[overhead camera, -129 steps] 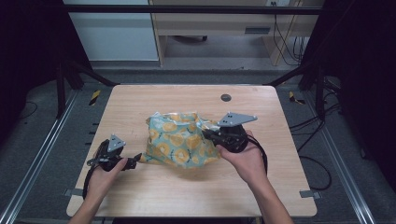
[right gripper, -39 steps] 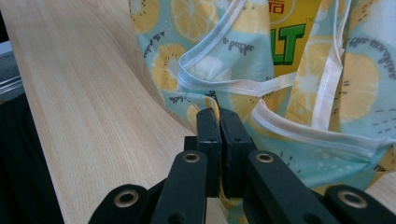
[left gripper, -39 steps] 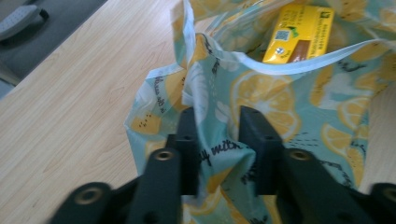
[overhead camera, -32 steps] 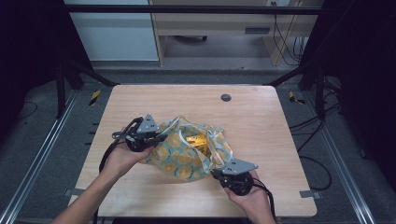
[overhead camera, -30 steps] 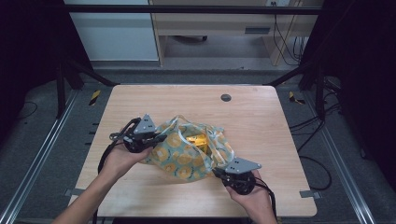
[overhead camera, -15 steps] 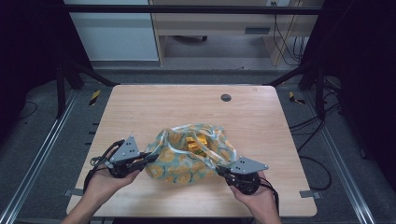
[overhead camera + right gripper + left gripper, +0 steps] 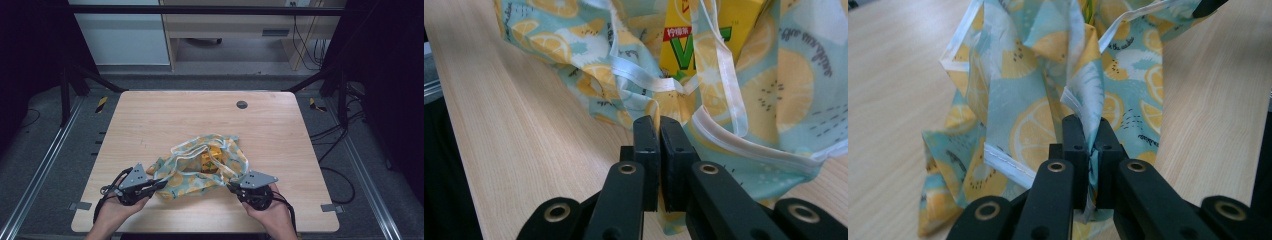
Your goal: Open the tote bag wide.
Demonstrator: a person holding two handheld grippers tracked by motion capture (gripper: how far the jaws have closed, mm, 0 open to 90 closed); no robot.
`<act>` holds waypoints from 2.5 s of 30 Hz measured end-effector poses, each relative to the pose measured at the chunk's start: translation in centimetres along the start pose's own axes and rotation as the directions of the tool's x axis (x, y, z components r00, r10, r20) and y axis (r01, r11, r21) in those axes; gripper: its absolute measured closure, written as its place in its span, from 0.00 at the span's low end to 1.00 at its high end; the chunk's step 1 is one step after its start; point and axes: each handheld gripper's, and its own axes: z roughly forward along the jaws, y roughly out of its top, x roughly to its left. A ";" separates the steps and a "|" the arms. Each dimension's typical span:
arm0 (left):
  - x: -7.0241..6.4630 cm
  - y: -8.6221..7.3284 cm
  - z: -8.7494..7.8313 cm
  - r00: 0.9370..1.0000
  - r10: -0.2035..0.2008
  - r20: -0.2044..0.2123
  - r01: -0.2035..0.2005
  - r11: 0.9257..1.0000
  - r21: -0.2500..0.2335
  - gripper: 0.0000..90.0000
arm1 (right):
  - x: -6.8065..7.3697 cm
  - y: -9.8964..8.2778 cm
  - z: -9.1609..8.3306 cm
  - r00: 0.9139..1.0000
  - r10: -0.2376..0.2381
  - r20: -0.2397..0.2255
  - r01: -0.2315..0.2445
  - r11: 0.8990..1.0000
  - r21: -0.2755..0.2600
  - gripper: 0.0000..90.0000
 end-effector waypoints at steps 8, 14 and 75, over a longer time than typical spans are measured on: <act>0.0 -0.8 0.7 1.000 0.002 -0.019 -0.002 0.999 0.046 0.97 | -0.1 -0.4 0.8 1.000 0.020 0.015 -0.021 0.999 0.049 0.96; 0.4 -0.4 2.3 0.997 0.037 -0.069 -0.031 0.995 0.090 0.97 | -0.6 -0.4 1.1 0.999 0.037 0.035 -0.039 0.998 0.056 0.95; 2.0 3.0 1.8 0.991 0.034 -0.129 -0.025 0.997 0.073 0.40 | -5.9 6.1 2.9 0.984 0.033 0.173 -0.051 0.994 0.100 0.41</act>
